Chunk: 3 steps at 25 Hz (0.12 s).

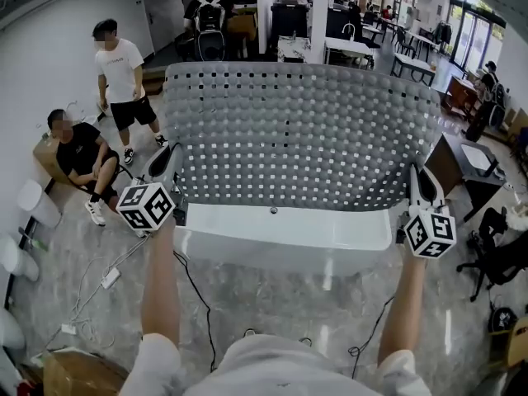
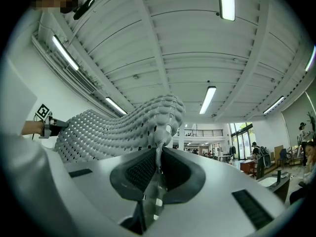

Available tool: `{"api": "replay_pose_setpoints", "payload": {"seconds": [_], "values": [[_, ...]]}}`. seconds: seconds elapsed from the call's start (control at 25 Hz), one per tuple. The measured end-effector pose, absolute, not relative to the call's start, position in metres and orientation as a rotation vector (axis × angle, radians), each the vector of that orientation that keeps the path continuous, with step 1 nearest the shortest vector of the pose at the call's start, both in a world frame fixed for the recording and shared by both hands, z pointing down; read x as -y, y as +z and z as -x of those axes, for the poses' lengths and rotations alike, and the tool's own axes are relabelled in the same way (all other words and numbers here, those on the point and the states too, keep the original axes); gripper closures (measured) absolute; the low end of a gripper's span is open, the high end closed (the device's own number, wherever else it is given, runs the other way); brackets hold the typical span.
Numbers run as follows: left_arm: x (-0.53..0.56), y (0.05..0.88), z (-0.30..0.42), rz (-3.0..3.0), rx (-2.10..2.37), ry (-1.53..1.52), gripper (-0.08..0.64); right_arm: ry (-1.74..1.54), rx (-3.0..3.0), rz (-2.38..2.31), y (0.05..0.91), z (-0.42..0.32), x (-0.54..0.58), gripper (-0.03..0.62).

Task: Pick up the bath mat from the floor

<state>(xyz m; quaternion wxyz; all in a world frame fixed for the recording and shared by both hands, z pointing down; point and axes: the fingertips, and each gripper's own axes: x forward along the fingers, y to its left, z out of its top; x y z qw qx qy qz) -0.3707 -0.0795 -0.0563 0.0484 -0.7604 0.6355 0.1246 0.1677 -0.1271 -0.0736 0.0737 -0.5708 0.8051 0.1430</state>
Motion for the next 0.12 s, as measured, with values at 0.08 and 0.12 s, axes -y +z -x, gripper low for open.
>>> {"api": "replay_pose_setpoints", "payload": {"seconds": [0.08,0.12], "values": [[0.0805,-0.0570,0.3723,2.321,-1.936,0.386,0.511,0.434,-2.418,1.713,-0.0742,-0.1662,0.1277,0.555],[0.0811,-0.0574,0.3737,2.322,-1.935,0.388,0.511,0.436,-2.418,1.712,-0.0745,-0.1649,0.1282,0.555]]}}
